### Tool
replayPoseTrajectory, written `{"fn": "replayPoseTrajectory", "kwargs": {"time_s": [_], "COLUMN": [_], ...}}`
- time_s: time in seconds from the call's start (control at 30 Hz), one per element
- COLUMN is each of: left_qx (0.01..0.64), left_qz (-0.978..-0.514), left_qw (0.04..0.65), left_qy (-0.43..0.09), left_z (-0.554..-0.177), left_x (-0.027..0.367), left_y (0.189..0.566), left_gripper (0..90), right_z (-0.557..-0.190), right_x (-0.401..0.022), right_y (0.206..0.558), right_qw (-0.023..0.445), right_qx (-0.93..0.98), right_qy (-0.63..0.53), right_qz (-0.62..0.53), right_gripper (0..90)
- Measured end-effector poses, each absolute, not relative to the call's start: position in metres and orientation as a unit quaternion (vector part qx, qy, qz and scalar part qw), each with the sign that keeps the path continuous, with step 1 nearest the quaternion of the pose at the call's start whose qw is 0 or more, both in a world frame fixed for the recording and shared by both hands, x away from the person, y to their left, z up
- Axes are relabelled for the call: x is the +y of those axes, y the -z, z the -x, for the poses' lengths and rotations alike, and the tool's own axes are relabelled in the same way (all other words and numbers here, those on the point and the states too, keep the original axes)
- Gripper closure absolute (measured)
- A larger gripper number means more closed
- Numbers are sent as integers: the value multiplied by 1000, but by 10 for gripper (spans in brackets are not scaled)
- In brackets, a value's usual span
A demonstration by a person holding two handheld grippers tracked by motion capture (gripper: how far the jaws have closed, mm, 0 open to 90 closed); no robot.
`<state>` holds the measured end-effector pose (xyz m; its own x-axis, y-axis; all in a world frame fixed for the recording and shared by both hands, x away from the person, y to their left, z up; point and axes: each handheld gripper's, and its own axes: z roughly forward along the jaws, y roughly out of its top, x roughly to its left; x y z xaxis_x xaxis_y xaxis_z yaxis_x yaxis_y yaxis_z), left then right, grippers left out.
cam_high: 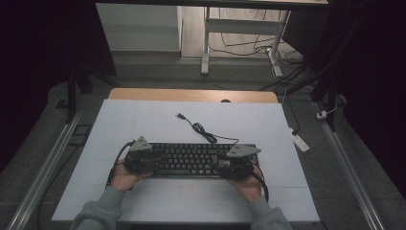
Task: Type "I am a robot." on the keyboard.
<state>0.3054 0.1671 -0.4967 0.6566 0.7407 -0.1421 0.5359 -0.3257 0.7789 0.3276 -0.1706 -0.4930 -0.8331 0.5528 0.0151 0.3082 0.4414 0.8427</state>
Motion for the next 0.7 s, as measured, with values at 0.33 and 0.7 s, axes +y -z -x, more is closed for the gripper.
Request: {"fn": "replayPoseTrajectory", "kwargs": {"time_s": [0.33,0.7], "left_qx": [377,376], "left_qz": [-825,-842], "left_qw": [406,370], "left_qy": [-109,-111], "left_z": [-307,-311], "left_x": [151,137], "left_y": [503,516], "left_gripper": [889,888], "right_z": [-328,-328], "right_x": [-169,-170], "right_y": [494,494], "right_qw": [133,136], "right_qx": [840,839], "right_qy": [-460,-459], "right_qz": [-256,-257], "right_gripper": [501,501]}}
